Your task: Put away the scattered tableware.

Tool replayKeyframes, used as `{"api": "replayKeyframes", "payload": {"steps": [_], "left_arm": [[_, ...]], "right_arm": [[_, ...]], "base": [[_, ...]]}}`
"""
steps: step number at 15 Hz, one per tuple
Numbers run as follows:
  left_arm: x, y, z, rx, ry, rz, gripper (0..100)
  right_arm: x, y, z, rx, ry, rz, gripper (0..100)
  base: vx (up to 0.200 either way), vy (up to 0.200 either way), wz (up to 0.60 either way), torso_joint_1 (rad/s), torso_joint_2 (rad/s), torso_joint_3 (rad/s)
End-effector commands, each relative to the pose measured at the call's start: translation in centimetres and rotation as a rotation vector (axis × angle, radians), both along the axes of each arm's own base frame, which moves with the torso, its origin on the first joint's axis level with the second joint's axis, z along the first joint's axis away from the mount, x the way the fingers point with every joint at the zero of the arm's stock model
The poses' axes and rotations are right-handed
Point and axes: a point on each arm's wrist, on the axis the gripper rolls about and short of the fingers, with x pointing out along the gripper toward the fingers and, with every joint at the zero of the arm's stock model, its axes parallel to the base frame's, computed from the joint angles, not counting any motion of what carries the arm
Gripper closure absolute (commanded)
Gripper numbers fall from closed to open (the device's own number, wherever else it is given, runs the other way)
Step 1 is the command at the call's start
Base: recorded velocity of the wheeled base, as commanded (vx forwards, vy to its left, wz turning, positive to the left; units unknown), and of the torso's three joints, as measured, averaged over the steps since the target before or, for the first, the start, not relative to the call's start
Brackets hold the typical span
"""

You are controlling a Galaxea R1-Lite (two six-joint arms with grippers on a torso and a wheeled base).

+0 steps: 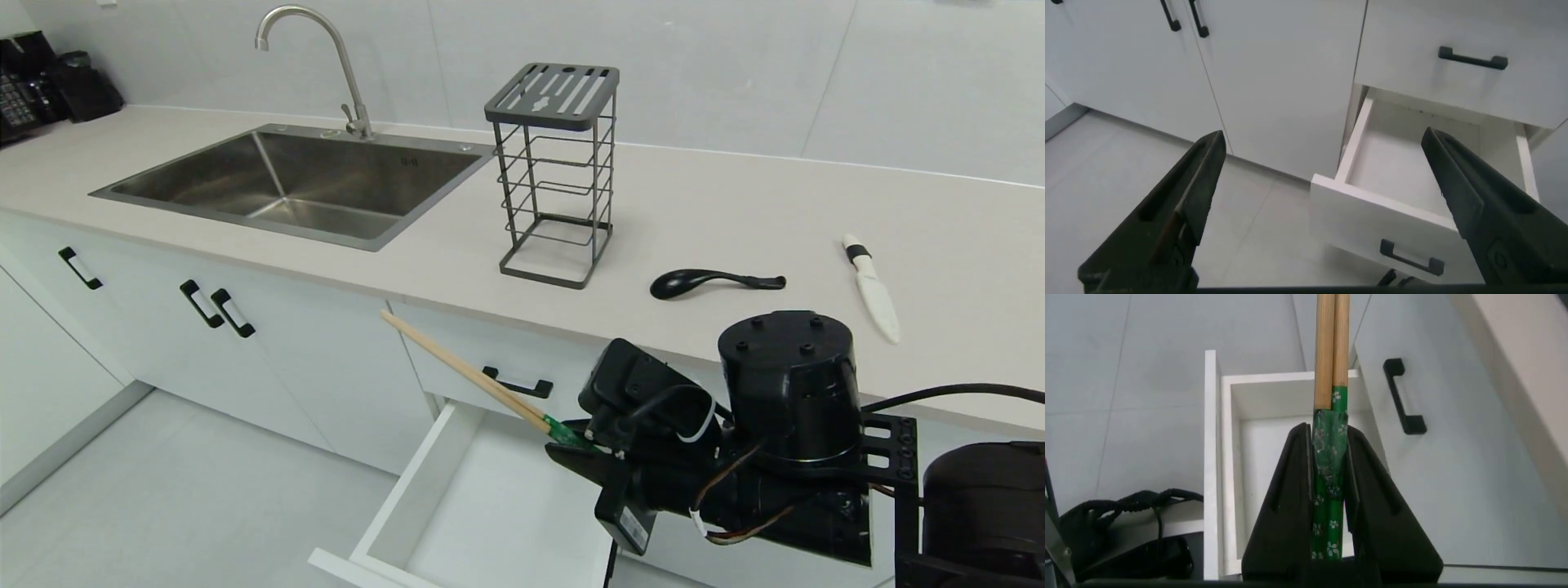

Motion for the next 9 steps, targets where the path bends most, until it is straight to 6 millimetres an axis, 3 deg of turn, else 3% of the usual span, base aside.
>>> {"api": "replayKeyframes", "payload": {"steps": [1,9], "left_arm": [[-0.01,0.0,0.03,-0.001,-0.001,0.001,0],[0.0,0.0,-0.01,-0.001,0.0,0.001,0]], "right_arm": [[-0.01,0.01,0.03,0.001,-0.001,0.001,100],[-0.27,-0.26,-0.51,-0.017,0.011,0.003,100]], "base": [[0.0,0.0,0.6,-0.149,0.29,0.134],[0.0,0.0,0.0,-0.163,0.31,0.149]]}}
